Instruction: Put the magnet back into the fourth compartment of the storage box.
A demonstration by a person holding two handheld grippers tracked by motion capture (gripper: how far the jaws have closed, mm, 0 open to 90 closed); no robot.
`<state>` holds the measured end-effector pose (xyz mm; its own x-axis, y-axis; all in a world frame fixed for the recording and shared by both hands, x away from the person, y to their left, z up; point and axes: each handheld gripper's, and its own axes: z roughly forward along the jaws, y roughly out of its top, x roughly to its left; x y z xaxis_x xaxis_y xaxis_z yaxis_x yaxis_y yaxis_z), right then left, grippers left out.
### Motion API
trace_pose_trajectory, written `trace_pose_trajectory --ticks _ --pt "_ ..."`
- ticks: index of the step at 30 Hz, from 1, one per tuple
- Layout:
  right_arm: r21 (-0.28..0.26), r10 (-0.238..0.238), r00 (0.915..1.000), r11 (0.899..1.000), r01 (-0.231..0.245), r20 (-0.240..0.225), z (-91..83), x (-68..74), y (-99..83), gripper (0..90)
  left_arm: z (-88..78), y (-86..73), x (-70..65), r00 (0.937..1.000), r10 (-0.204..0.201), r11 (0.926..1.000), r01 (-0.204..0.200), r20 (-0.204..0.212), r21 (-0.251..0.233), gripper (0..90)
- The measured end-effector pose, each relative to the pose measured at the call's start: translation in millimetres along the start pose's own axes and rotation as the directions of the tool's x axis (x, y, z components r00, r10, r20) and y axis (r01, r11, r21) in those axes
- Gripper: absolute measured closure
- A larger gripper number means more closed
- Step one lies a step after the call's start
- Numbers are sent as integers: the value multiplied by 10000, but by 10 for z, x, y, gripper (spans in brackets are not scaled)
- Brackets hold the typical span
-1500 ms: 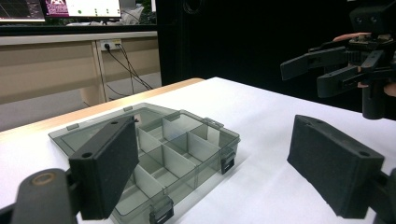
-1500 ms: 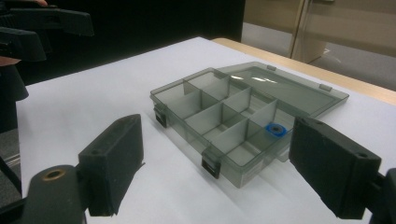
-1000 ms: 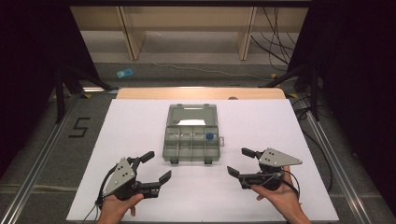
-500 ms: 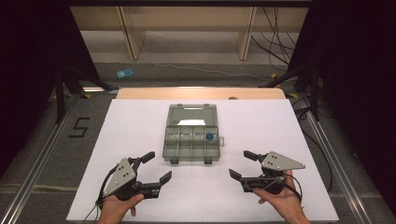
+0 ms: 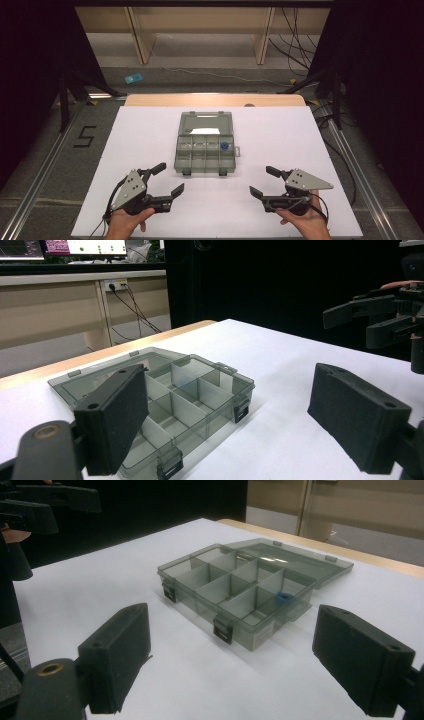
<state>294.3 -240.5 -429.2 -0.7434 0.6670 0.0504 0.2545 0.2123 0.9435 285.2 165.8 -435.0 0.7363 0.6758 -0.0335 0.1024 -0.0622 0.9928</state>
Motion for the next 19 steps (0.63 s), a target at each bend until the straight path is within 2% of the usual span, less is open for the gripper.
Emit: trace_pose_trajectory --ticks 1,4,6,9,11,14,16,19 --pt "45 105 9999 9999 -104 -124 -9 8 -4 167 0 0 0 10000 9 10000 -9 0 2 156" --pt "73 -7 10000 10000 8 -66 -27 12 -18 168 2 0 0 10000 -3 10000 3 2 -1 157" --pt "102 102 9998 9999 -100 -175 -27 14 -21 168 2 0 -2 10000 6 10000 -6 8 2 157" --pt "7 -98 10000 10000 98 -4 -25 -12 -24 168 2 1 -2 10000 6 10000 -6 12 7 157" --pt "141 82 9999 9999 -81 -61 -37 -10 -24 168 3 0 -1 10000 -1 10000 1 12 0 157" --pt "-151 -45 10000 9999 45 -28 -24 -22 -25 168 3 1 -1 10000 3 10000 -3 12 1 157" --pt "86 5 10000 10000 -5 25 -39 -17 -22 168 3 1 -1 10000 8 10000 -8 14 1 157" --pt "-61 -117 9999 9999 117 68 -31 -20 -23 168 2 1 0 10000 0 10000 0 17 -6 157"
